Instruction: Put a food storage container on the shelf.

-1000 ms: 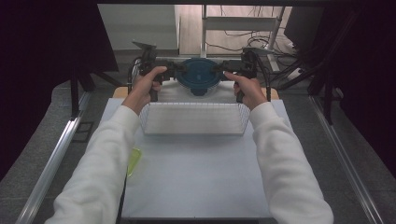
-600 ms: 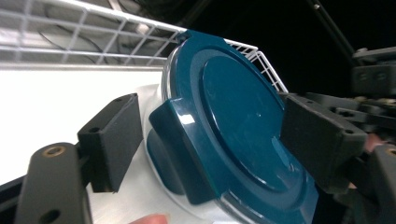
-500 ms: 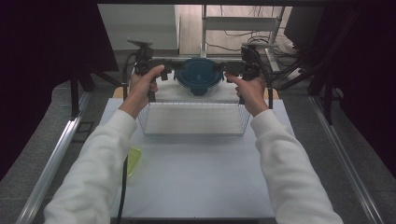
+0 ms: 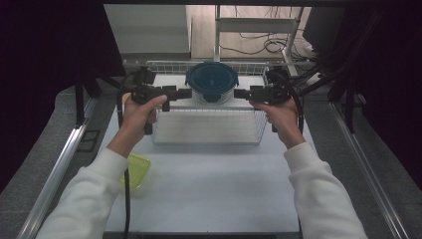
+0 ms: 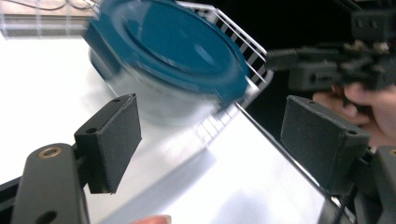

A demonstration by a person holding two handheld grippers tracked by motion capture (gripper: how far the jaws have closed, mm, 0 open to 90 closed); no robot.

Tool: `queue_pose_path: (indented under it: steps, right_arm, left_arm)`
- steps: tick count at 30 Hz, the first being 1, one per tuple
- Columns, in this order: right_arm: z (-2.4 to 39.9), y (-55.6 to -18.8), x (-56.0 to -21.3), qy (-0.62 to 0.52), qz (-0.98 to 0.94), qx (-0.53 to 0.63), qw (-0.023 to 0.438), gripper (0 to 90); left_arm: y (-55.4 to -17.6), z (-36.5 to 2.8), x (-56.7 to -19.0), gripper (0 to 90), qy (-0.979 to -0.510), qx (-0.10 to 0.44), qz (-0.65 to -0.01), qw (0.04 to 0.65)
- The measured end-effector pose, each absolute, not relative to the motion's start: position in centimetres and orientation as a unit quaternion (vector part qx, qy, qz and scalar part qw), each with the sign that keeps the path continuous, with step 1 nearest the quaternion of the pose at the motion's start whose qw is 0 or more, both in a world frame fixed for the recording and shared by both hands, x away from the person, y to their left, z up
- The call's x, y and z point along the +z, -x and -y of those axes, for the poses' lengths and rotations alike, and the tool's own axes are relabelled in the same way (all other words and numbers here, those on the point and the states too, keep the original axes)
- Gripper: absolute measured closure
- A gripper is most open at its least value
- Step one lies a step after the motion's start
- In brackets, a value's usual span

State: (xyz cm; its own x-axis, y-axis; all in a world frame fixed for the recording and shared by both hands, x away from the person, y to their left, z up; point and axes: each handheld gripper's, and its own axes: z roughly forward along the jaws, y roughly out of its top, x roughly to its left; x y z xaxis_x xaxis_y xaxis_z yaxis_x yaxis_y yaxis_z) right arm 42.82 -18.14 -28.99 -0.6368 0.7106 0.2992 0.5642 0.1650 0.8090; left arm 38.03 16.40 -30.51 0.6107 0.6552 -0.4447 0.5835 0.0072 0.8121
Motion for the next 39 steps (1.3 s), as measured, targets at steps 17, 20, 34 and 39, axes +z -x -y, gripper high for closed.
queue_pose_path:
  steps: [17,20,34,39]
  right_arm:
    - [21.4,-35.2,-34.6,-0.383,-0.776,0.500,0.038,27.5]
    - [21.7,-34.0,-36.2,-0.382,-0.790,0.477,0.036,27.4]
    - [23.3,-27.9,-43.0,-0.408,-0.796,0.447,0.024,23.5]
    - [22.9,-27.4,-44.6,-0.410,-0.801,0.435,0.027,22.3]
  left_arm:
    - [-28.8,-15.1,-37.5,21.4,-0.767,0.083,-0.396,0.498]
    - [-27.9,-14.7,-39.0,21.3,-0.775,0.071,-0.397,0.487]
    - [-23.8,-15.2,-44.1,20.9,-0.769,0.048,-0.431,0.469]
    - [-23.4,-16.3,-45.4,21.0,-0.770,0.048,-0.448,0.452]
